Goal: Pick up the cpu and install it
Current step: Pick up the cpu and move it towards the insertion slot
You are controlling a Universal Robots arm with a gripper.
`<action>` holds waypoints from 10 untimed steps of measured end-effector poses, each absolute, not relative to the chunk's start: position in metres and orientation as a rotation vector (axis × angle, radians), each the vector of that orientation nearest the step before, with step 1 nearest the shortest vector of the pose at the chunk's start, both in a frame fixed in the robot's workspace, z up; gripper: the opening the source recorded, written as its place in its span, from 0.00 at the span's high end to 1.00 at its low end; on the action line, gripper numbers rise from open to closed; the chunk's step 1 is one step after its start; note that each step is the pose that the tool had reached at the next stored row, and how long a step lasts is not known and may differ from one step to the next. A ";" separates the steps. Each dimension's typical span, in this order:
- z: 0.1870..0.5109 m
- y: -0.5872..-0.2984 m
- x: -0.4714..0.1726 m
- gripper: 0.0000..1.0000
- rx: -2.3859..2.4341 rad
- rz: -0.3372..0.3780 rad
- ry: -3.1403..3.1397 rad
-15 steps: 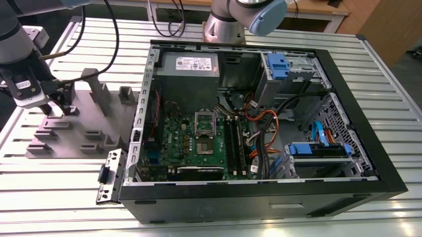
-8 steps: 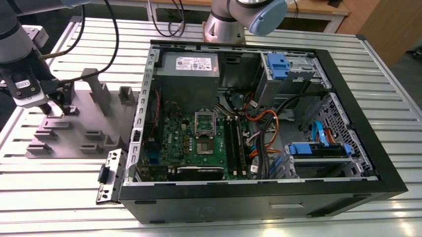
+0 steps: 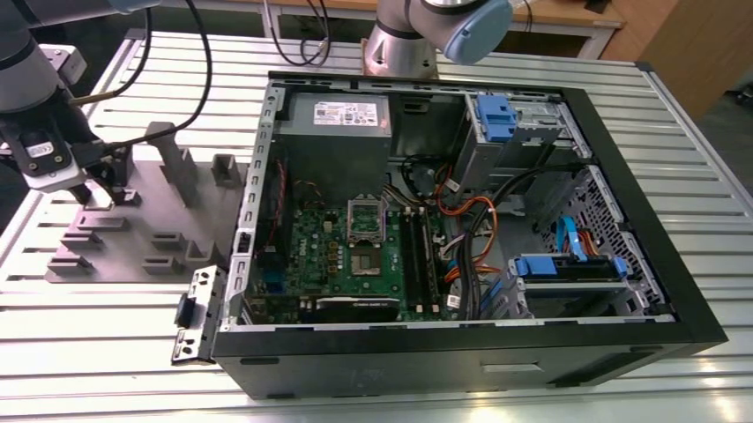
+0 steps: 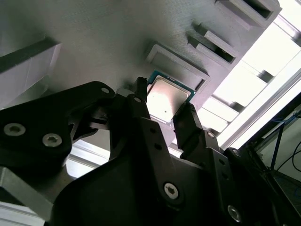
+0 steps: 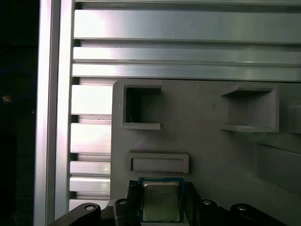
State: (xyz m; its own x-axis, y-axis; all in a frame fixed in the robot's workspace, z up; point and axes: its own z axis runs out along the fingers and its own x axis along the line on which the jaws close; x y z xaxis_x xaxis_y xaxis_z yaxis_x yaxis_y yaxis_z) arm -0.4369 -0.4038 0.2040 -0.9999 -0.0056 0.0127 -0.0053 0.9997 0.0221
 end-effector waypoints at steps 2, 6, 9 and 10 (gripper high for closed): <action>0.205 -0.404 -0.437 0.53 0.009 -0.034 -3.128; 0.208 -0.404 -0.437 0.53 0.009 -0.035 -3.129; 0.210 -0.404 -0.437 0.53 0.009 -0.035 -3.129; 0.210 -0.404 -0.437 0.53 0.009 -0.035 -3.129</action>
